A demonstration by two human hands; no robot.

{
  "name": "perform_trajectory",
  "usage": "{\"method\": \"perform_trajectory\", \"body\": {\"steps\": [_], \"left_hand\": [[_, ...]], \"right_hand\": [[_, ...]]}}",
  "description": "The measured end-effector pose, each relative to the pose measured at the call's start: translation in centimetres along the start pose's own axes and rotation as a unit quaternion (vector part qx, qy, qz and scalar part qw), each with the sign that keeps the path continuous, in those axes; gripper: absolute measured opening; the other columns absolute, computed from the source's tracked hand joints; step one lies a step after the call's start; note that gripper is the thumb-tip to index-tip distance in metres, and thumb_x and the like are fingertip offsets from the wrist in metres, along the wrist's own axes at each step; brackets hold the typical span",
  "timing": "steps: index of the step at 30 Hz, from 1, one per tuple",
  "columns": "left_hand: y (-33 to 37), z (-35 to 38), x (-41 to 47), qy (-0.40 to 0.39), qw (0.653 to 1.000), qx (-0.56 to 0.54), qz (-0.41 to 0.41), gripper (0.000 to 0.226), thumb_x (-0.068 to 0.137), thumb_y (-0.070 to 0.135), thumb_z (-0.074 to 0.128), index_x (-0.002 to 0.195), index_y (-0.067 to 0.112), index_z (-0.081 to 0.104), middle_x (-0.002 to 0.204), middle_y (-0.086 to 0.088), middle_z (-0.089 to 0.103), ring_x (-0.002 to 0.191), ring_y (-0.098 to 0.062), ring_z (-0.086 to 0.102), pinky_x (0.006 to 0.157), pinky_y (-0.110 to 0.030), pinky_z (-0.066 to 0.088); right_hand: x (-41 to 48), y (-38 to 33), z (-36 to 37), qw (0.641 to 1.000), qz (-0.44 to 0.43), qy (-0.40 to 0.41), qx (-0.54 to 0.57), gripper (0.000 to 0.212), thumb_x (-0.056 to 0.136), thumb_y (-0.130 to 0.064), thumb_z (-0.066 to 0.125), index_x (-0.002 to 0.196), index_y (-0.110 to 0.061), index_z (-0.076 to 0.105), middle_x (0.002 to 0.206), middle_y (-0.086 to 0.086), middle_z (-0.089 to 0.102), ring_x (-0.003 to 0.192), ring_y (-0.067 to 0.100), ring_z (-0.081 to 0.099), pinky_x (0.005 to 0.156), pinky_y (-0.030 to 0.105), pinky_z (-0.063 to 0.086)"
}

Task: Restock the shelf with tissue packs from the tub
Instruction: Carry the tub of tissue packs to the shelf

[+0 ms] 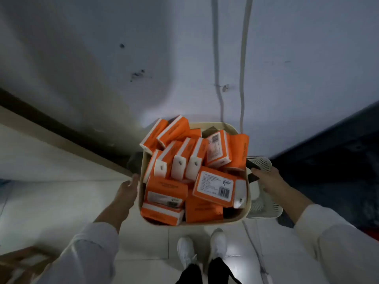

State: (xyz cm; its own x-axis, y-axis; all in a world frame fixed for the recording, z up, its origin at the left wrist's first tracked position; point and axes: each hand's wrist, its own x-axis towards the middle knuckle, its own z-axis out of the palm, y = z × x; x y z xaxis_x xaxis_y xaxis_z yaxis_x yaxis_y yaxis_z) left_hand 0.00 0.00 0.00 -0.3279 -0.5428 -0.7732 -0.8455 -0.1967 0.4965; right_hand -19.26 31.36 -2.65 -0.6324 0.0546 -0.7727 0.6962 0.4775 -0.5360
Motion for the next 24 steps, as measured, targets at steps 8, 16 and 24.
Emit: {"method": "perform_trajectory", "body": {"steps": [8, 16, 24], "left_hand": [[-0.3, 1.0, 3.5, -0.074, 0.955, -0.242, -0.153, 0.084, 0.089, 0.069, 0.022, 0.136, 0.002, 0.039, 0.117, -0.022, 0.061, 0.097, -0.035, 0.063, 0.069, -0.045, 0.051], [-0.9, 1.0, 7.3, -0.142, 0.886, -0.416, -0.148, 0.087, 0.079, 0.08, 0.029, 0.114, 0.004, 0.056, 0.106, -0.017, 0.069, 0.098, -0.032, 0.064, 0.085, -0.044, 0.049], [0.9, -0.9, 7.1, -0.028, 0.902, -0.429, 0.024, 0.044, 0.087, 0.052, 0.053, 0.108, 0.015, 0.062, 0.097, -0.003, 0.065, 0.081, -0.013, 0.061, 0.084, -0.032, 0.051]], "right_hand": [[0.5, -0.5, 1.3, 0.976, 0.086, 0.0, 0.199, 0.018, 0.09, -0.021, 0.059, 0.099, -0.006, 0.058, 0.08, 0.009, 0.056, 0.088, 0.022, 0.055, 0.096, 0.04, 0.045], [1.4, -2.0, 2.3, 0.909, 0.101, -0.007, 0.403, 0.017, 0.091, -0.025, 0.058, 0.099, -0.01, 0.058, 0.102, 0.01, 0.065, 0.096, 0.02, 0.064, 0.094, 0.038, 0.051], [0.6, -2.7, 2.4, 0.914, 0.039, 0.02, 0.403, 0.022, 0.094, -0.024, 0.053, 0.113, -0.013, 0.057, 0.074, 0.0, 0.058, 0.069, 0.008, 0.056, 0.079, 0.028, 0.052]]}}
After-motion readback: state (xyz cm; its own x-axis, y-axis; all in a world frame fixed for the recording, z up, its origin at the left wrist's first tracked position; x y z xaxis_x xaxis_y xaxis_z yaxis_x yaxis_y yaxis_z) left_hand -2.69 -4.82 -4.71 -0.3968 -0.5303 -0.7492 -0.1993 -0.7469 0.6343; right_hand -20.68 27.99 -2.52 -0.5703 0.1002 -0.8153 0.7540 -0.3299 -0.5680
